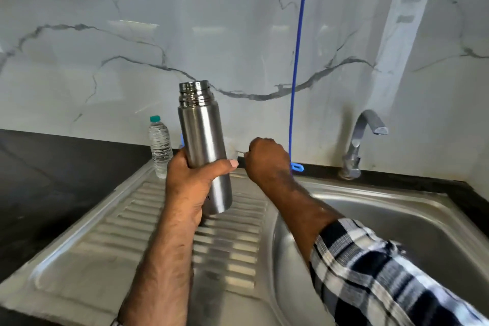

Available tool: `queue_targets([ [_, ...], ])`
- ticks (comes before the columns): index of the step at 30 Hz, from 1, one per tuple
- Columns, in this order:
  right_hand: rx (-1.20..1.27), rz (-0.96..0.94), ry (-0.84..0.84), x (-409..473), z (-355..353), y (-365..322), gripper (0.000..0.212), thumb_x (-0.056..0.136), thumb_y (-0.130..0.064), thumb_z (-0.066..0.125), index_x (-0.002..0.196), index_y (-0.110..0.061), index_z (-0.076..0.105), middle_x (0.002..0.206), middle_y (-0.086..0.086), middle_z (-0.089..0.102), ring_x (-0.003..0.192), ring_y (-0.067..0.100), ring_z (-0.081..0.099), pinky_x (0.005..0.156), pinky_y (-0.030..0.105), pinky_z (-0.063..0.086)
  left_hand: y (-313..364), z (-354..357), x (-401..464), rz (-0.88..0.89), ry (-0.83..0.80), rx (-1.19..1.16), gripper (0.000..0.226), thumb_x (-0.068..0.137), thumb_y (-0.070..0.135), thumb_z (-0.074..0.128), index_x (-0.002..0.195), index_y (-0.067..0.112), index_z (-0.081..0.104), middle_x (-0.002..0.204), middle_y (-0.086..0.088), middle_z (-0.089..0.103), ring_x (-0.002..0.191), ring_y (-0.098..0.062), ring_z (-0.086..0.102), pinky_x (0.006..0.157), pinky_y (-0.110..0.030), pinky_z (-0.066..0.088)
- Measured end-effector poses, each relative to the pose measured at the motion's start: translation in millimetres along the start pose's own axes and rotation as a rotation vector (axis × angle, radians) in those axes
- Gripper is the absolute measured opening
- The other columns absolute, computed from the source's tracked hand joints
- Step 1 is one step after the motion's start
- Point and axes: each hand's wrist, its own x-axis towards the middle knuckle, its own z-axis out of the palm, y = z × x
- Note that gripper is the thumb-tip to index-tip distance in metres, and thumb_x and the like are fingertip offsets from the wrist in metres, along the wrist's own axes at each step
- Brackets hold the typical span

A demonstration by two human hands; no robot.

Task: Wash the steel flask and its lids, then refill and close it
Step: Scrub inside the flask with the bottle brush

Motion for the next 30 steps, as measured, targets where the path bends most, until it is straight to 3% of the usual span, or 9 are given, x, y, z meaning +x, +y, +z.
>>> queue_targets([
  [3, -0.036, 0.005, -0.071, 27.8, 19.1, -9.3, 0.026, 0.098, -0.024, 0.068, 0.122, -0.013, 0.068, 0.123, 0.013, 0.068, 0.113, 0.033, 0.068, 0.086, 0.036, 0.052, -0.4, -1.8, 4.7, -0.005, -0.011, 0.003, 0.062, 0.046, 0.024, 0.095, 0.104, 0.021, 0.074, 0.087, 0.002, 0.079, 0.076, -0.014, 0.076, 0.062, -0.029, 0.056],
  [12, -0.027, 0.044, -0.138, 84.5, 78.0, 0.0, 0.029, 0.097, -0.014, 0.064, 0.125, -0.008, 0.066, 0.126, 0.016, 0.067, 0.115, 0.037, 0.068, 0.093, 0.041, 0.055, -4.6, 1.0, 5.3, -0.027, -0.052, 0.061, 0.064, 0.046, 0.026, 0.096, 0.106, 0.025, 0.073, 0.089, 0.004, 0.080, 0.082, -0.016, 0.078, 0.077, -0.043, 0.063],
  [19, -0.026, 0.099, -0.162, 103.3, 104.9, 21.3, 0.032, 0.096, -0.016, 0.063, 0.128, -0.011, 0.064, 0.129, 0.015, 0.066, 0.119, 0.036, 0.064, 0.102, 0.045, 0.051, -5.1, 0.9, 5.9, -0.019, -0.071, 0.069, 0.060, 0.046, 0.023, 0.096, 0.102, 0.026, 0.074, 0.089, 0.003, 0.080, 0.081, -0.017, 0.078, 0.075, -0.041, 0.062],
  [26, -0.001, 0.154, -0.125, 105.1, 103.3, 41.5, 0.027, 0.093, -0.016, 0.064, 0.119, -0.011, 0.069, 0.119, 0.015, 0.071, 0.111, 0.038, 0.068, 0.095, 0.045, 0.054, -5.2, 3.5, 3.1, -0.028, -0.094, 0.066, 0.059, 0.047, 0.021, 0.095, 0.102, 0.025, 0.074, 0.089, 0.003, 0.080, 0.080, -0.014, 0.078, 0.067, -0.029, 0.060],
  [30, -0.025, 0.137, -0.154, 104.1, 101.1, 39.7, 0.028, 0.093, -0.018, 0.065, 0.121, -0.011, 0.067, 0.120, 0.014, 0.070, 0.112, 0.036, 0.067, 0.098, 0.046, 0.053, -4.6, 3.7, 2.5, -0.027, -0.090, 0.071, 0.058, 0.047, 0.022, 0.095, 0.101, 0.027, 0.073, 0.089, 0.005, 0.080, 0.079, -0.013, 0.078, 0.068, -0.033, 0.060],
])
